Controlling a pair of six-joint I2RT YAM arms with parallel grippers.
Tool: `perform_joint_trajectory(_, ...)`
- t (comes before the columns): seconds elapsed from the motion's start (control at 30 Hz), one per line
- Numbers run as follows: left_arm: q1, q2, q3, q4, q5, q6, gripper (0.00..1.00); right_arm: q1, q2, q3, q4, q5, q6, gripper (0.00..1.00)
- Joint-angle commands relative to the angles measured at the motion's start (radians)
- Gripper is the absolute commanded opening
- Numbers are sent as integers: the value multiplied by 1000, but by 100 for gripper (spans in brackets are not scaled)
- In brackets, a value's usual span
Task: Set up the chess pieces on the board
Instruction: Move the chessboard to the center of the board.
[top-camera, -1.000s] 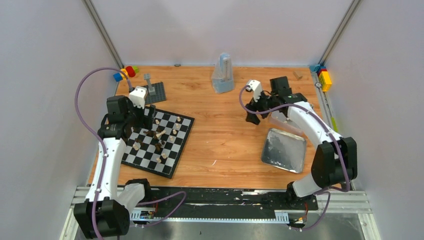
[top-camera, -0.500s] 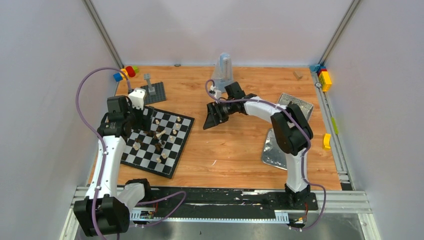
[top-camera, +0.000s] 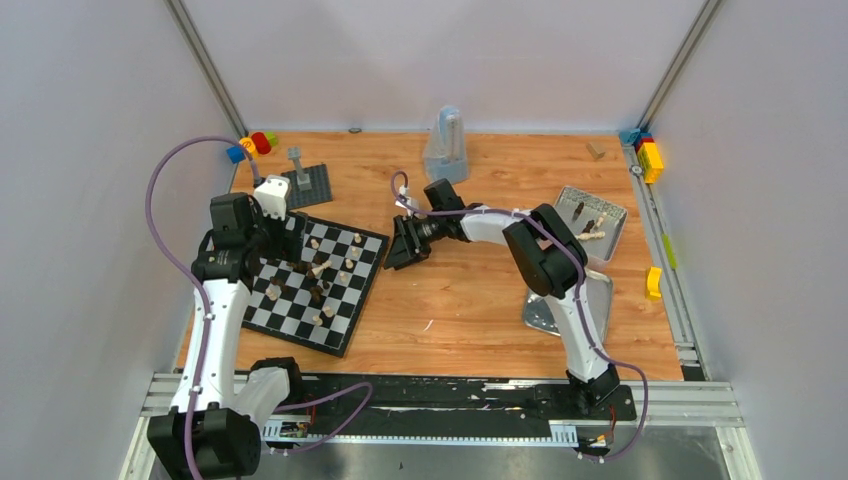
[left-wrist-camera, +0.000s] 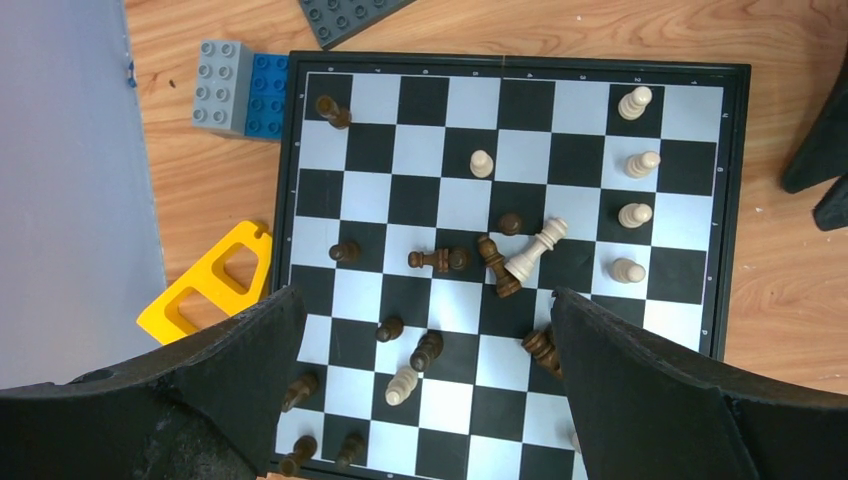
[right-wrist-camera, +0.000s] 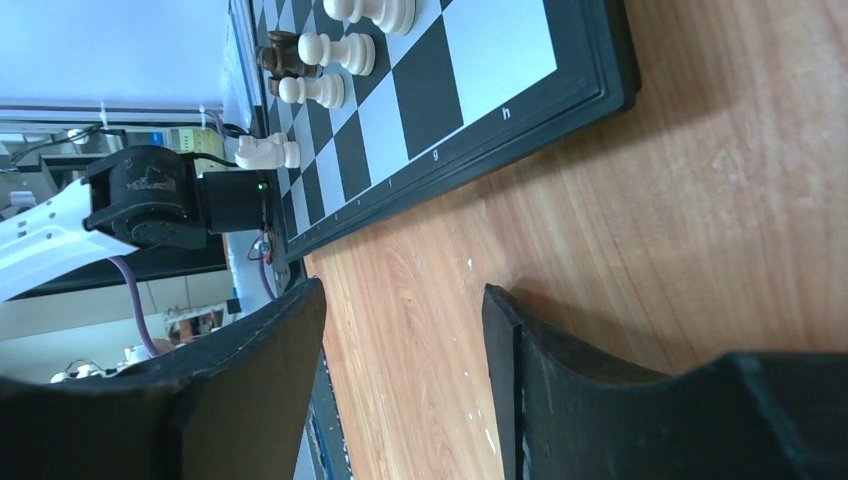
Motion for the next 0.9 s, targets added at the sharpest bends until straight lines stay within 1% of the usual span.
perform_joint_trajectory(0.0,8,-26,28,37,29,-20,100,17,25,49,142,-34,87,58)
perform_joint_trajectory(0.27,8,-43,19,46,37,-29,100,25,77,47,255,-34,200,49)
perform_joint_trajectory(0.53,8,-50,10,52,39,-36,100,27,133,110,278,-33,261,47)
perform_joint_trajectory(0.67,8,-50,8,54,39,-40,100,27,170,133,341,-55,338,45)
perform_joint_trajectory(0.87,8,-57,8,49,34,-40,100,24,214,156,354,-59,383,30)
